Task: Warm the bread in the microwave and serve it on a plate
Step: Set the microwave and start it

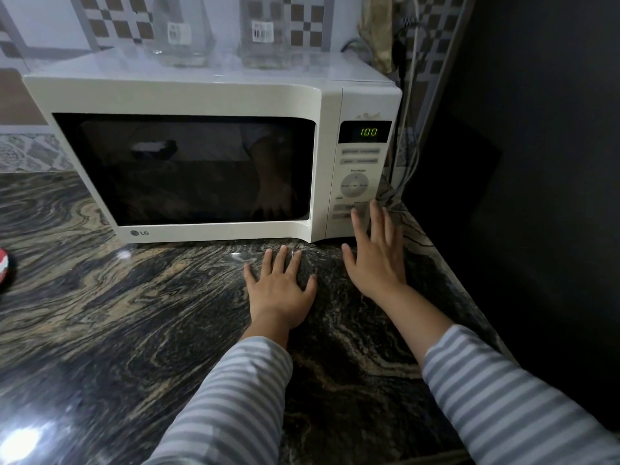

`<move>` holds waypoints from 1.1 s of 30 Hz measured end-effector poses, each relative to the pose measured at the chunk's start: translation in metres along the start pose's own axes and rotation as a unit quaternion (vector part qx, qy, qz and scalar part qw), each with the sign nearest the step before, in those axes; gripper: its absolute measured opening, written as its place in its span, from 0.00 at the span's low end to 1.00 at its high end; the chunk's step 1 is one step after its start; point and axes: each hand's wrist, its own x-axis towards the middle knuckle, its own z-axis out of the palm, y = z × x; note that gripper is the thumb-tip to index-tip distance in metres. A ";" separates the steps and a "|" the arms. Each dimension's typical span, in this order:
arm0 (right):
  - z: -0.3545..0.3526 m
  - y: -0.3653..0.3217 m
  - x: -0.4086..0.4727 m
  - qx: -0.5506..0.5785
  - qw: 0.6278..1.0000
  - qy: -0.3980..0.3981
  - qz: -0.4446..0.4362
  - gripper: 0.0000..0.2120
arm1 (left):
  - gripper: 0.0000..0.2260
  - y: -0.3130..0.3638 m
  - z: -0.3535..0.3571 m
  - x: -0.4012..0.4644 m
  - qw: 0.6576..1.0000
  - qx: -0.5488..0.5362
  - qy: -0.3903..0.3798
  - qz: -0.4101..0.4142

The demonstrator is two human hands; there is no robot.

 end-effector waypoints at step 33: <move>-0.072 0.001 0.049 -0.074 0.982 0.111 -0.130 0.57 | 0.35 0.027 -0.070 0.048 0.899 -0.297 0.232 0.224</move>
